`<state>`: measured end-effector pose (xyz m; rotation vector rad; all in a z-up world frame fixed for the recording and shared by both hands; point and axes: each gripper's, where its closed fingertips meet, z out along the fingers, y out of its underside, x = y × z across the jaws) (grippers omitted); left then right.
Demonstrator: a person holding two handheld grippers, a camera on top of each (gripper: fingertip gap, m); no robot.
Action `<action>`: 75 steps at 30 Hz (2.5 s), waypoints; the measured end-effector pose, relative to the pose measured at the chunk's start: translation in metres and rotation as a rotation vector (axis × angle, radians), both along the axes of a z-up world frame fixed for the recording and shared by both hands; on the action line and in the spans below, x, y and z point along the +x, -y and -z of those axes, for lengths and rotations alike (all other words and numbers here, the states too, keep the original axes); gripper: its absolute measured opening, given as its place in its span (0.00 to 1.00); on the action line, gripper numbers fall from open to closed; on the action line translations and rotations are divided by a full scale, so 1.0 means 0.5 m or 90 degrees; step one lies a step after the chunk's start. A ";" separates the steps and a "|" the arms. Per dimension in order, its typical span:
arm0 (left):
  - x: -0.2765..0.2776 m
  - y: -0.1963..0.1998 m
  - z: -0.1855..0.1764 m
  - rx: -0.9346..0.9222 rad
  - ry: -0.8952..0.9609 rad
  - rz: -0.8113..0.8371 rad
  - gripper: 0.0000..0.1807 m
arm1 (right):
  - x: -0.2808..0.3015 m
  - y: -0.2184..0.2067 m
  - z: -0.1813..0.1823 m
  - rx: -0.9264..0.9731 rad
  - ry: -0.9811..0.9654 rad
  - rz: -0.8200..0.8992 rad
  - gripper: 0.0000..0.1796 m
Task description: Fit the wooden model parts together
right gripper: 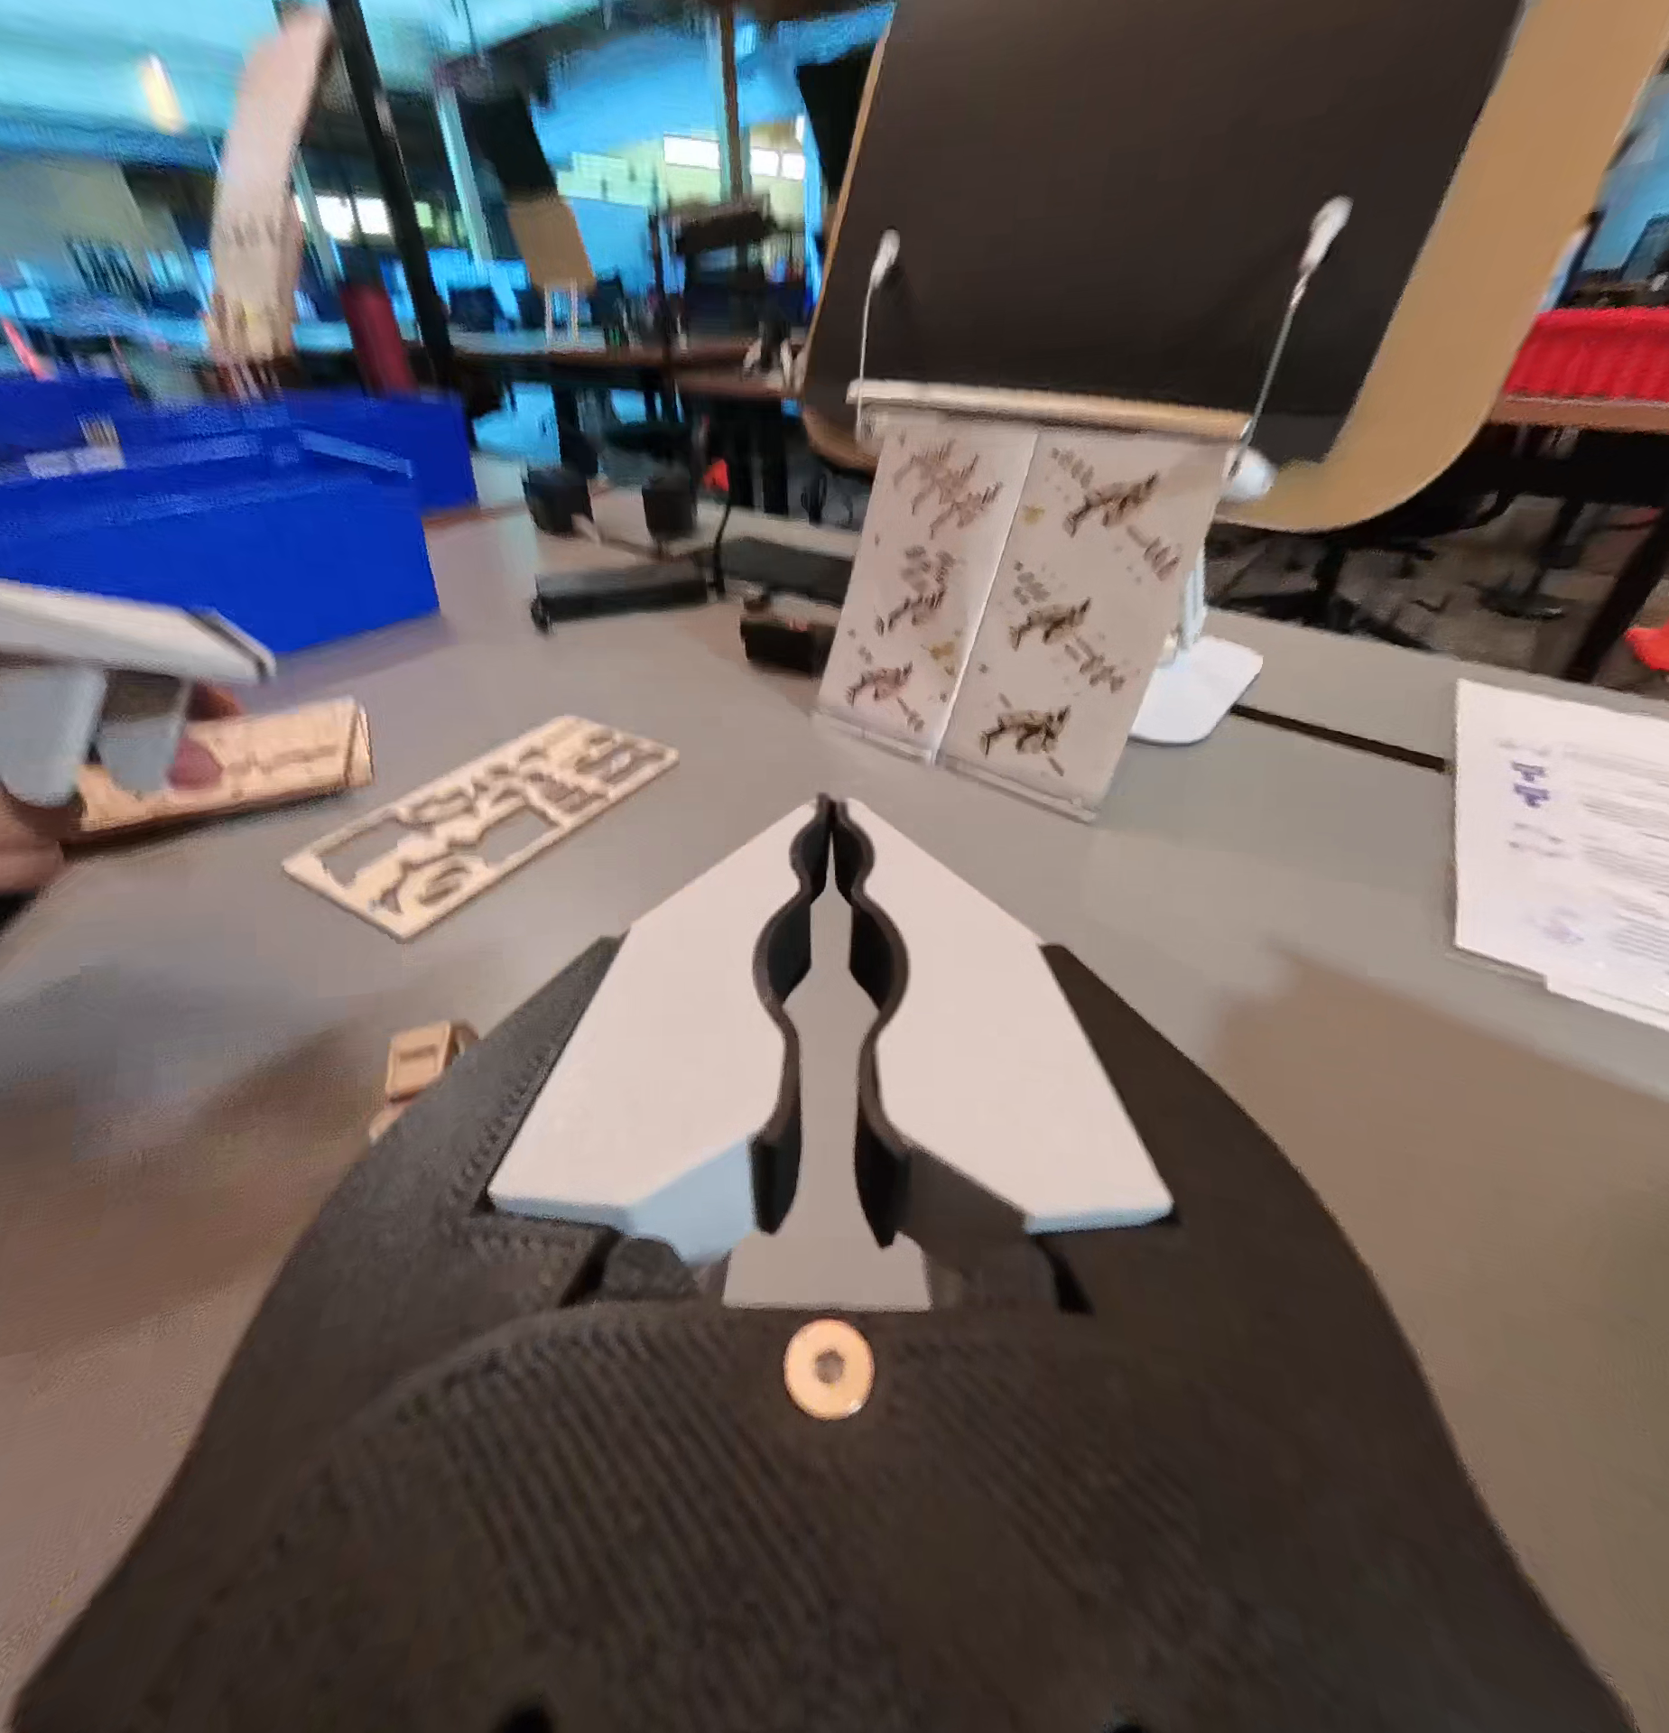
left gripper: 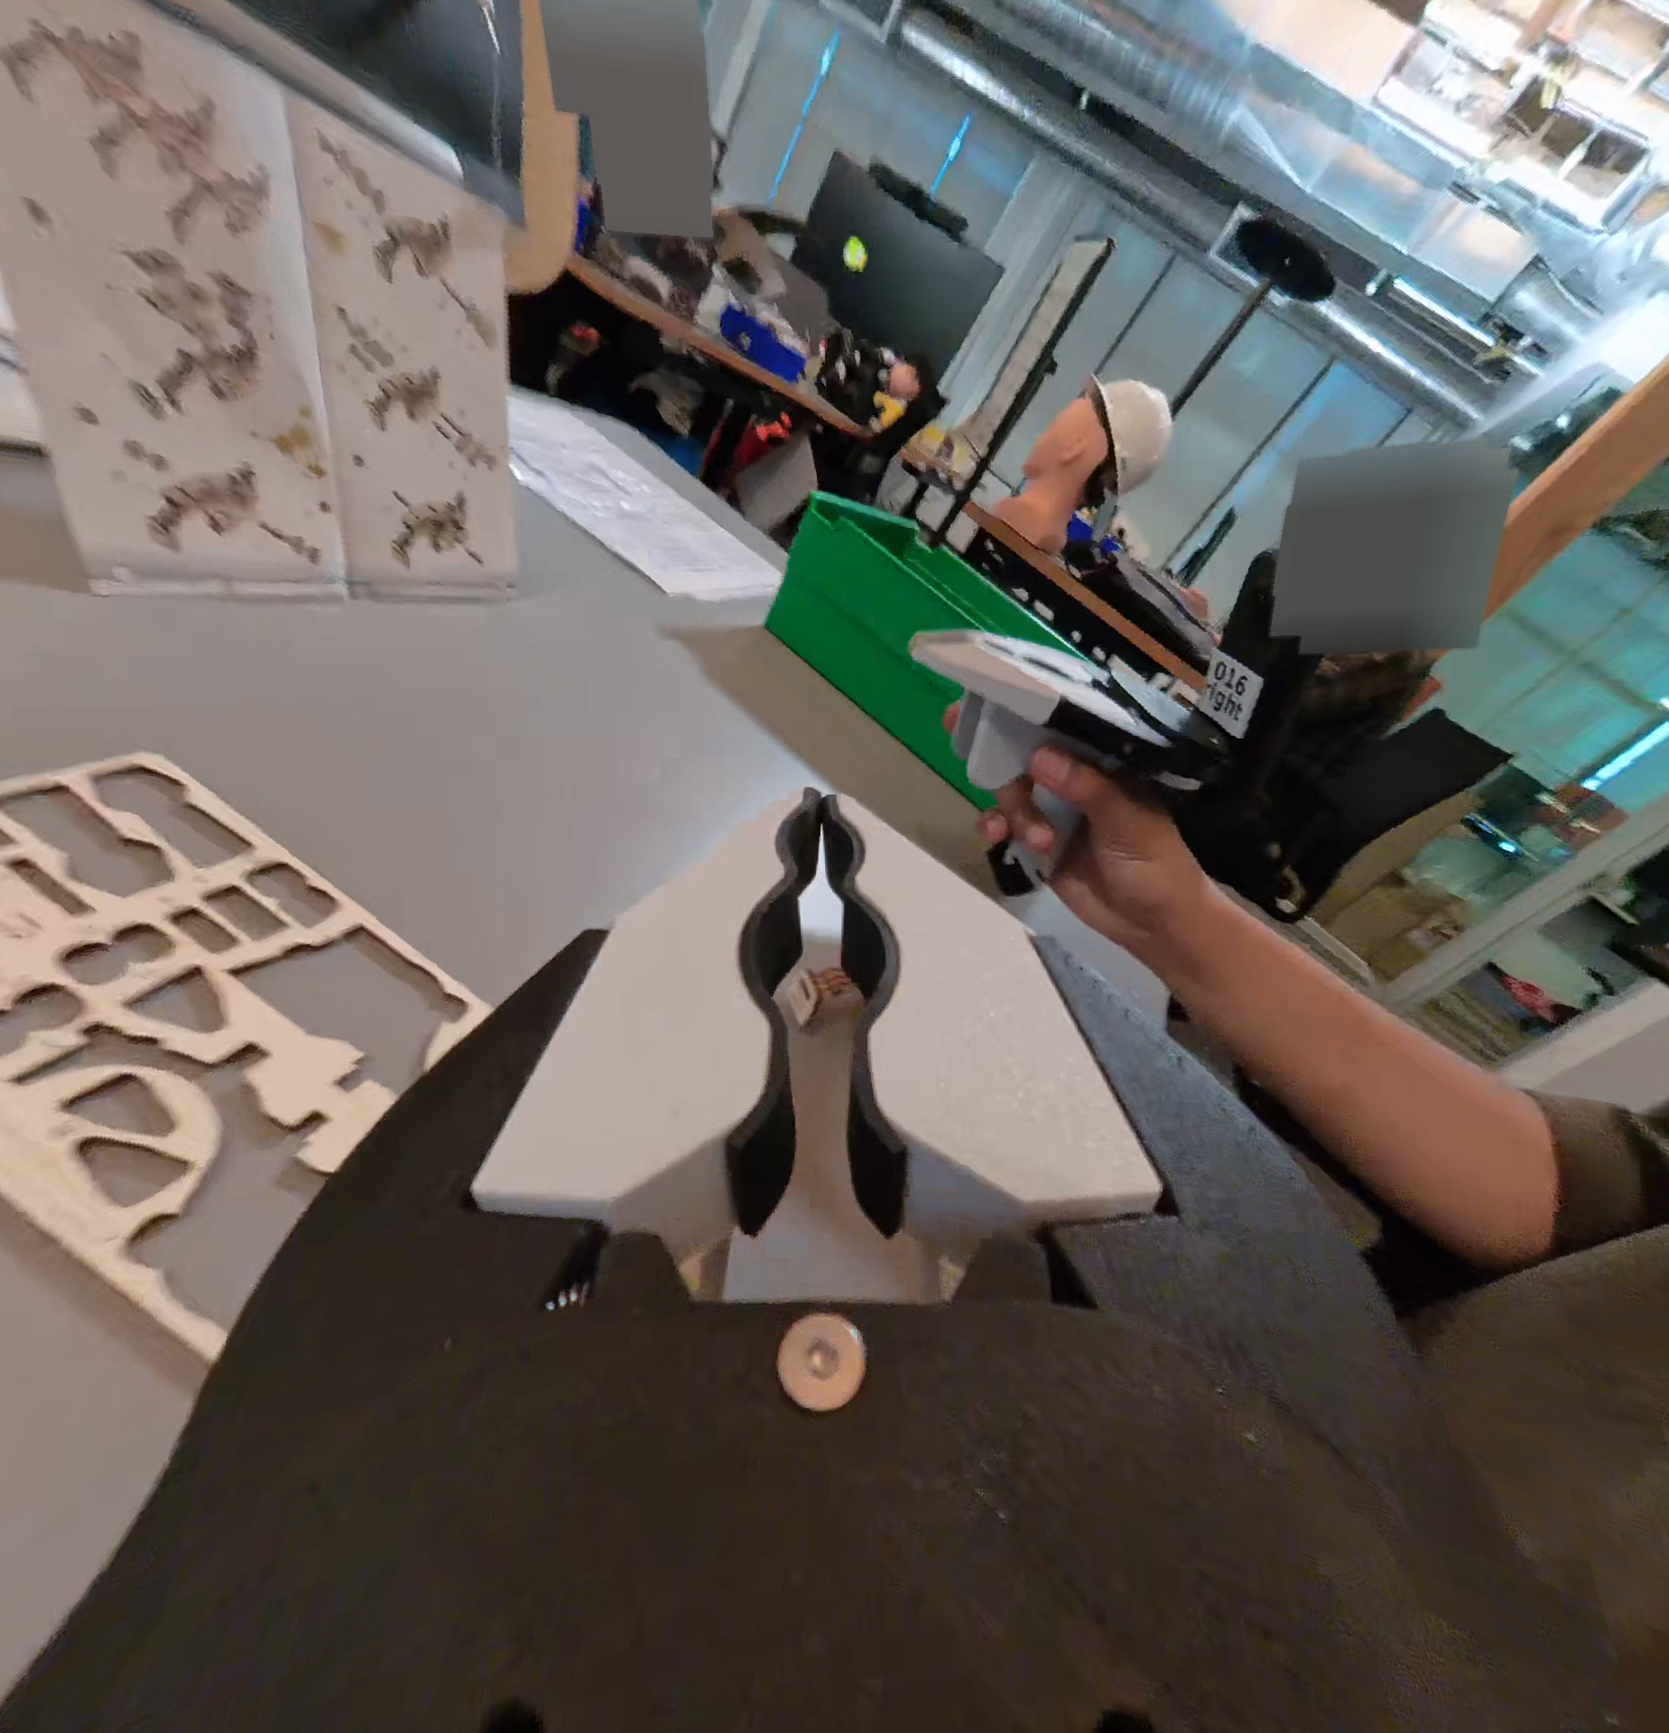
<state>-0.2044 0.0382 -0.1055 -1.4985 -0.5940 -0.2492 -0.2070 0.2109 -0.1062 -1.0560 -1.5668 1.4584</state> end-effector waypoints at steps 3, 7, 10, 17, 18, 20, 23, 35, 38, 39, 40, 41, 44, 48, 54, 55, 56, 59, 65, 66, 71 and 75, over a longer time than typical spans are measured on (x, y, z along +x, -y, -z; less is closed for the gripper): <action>-0.017 0.009 0.005 0.007 -0.024 -0.010 0.00 | -0.005 0.014 0.030 0.062 0.039 -0.001 0.00; -0.055 0.002 0.052 -0.086 -0.027 -0.059 0.00 | -0.003 0.043 0.053 0.066 0.059 -0.018 0.00; -0.074 -0.026 0.100 -0.217 -0.041 -0.080 0.00 | 0.000 0.040 0.079 0.140 0.050 -0.008 0.00; -0.060 -0.085 0.146 -0.328 -0.151 -0.055 0.00 | -0.033 0.007 0.091 0.063 0.128 0.017 0.05; -0.053 -0.086 0.140 -0.316 -0.154 -0.050 0.00 | -0.031 0.013 0.090 0.045 0.146 0.007 0.06; -0.043 -0.081 0.139 -0.310 -0.162 -0.041 0.00 | -0.017 0.027 0.084 0.036 0.156 -0.012 0.10; -0.038 -0.075 0.134 -0.293 -0.162 -0.022 0.00 | -0.001 0.039 0.075 0.051 0.132 -0.011 0.10; -0.041 -0.109 0.186 -0.379 -0.110 0.034 0.00 | 0.036 0.016 0.136 0.211 0.165 0.043 0.06; -0.044 -0.117 0.192 -0.395 -0.117 0.031 0.00 | 0.036 0.002 0.141 0.188 0.174 0.053 0.06; -0.044 -0.117 0.196 -0.401 -0.110 0.032 0.00 | 0.037 -0.001 0.141 0.182 0.177 0.055 0.06; -0.046 -0.116 0.197 -0.401 -0.104 0.030 0.00 | 0.037 -0.004 0.141 0.178 0.179 0.057 0.06; -0.048 -0.115 0.195 -0.395 -0.098 0.027 0.00 | 0.037 -0.005 0.141 0.175 0.182 0.059 0.06; -0.053 -0.112 0.188 -0.371 -0.080 0.024 0.00 | 0.036 -0.006 0.155 0.172 0.205 0.064 0.06; -0.056 -0.109 0.182 -0.357 -0.079 0.014 0.00 | 0.032 -0.004 0.173 0.195 0.233 0.066 0.07; -0.042 -0.117 0.190 -0.395 -0.131 0.027 0.00 | 0.028 -0.006 0.189 0.208 0.261 0.071 0.09; -0.041 -0.117 0.189 -0.396 -0.136 0.028 0.00 | 0.028 -0.008 0.191 0.206 0.266 0.072 0.09; -0.041 -0.117 0.187 -0.394 -0.139 0.026 0.00 | 0.027 -0.009 0.192 0.205 0.269 0.074 0.10; -0.043 -0.115 0.182 -0.383 -0.138 0.021 0.00 | 0.027 -0.010 0.194 0.206 0.272 0.076 0.12; -0.046 -0.114 0.186 -0.374 -0.101 0.031 0.00 | 0.030 -0.006 0.206 0.217 0.293 0.075 0.17; -0.047 -0.114 0.186 -0.371 -0.093 0.032 0.00 | 0.029 -0.006 0.208 0.218 0.297 0.075 0.17; -0.048 -0.113 0.184 -0.366 -0.093 0.028 0.00 | 0.029 -0.007 0.208 0.209 0.301 0.077 0.18; -0.043 -0.116 0.188 -0.383 -0.110 0.035 0.01 | 0.032 -0.007 0.207 0.188 0.307 0.076 0.19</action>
